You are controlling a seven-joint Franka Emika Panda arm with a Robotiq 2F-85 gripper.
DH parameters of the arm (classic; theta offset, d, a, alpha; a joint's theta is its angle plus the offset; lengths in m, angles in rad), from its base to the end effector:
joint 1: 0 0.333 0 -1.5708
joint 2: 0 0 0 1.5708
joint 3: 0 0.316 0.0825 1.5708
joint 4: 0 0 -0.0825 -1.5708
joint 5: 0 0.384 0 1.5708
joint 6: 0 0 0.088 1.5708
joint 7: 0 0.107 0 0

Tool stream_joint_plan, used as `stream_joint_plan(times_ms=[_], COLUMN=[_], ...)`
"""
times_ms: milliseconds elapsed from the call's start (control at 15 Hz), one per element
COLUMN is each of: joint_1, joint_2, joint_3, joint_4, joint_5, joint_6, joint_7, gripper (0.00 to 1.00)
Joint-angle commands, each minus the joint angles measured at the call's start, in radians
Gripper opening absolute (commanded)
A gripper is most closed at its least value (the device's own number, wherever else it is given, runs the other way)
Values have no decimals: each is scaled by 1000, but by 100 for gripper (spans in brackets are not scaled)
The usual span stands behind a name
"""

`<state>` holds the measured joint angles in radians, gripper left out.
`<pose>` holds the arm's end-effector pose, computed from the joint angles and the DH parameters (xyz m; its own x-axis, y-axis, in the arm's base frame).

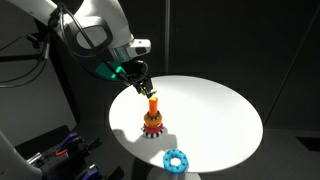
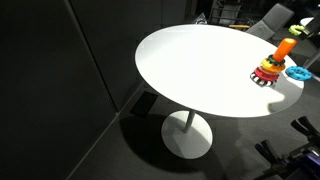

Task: Remove the green ring from the ring stacking stand and place it on the table

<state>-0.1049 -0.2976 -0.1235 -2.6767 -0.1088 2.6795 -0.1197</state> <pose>0.4167 -0.0921 0.3615 0.9580 -0.0071 0.2868 -0.0294 -0.9969 0.0736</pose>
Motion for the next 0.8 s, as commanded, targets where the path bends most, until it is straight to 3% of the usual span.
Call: stream_joint_plan(times_ms=[0,467,733], joint_1=[27,105,110], joint_2=[-60,8,88], joint_3=[4,4,13], joint_4=[-19,6,22], joint_5=[34,104,114], joint_6=[-52,-96,-101], joint_7=[-25,-57,-58], gripper=[38,38,38])
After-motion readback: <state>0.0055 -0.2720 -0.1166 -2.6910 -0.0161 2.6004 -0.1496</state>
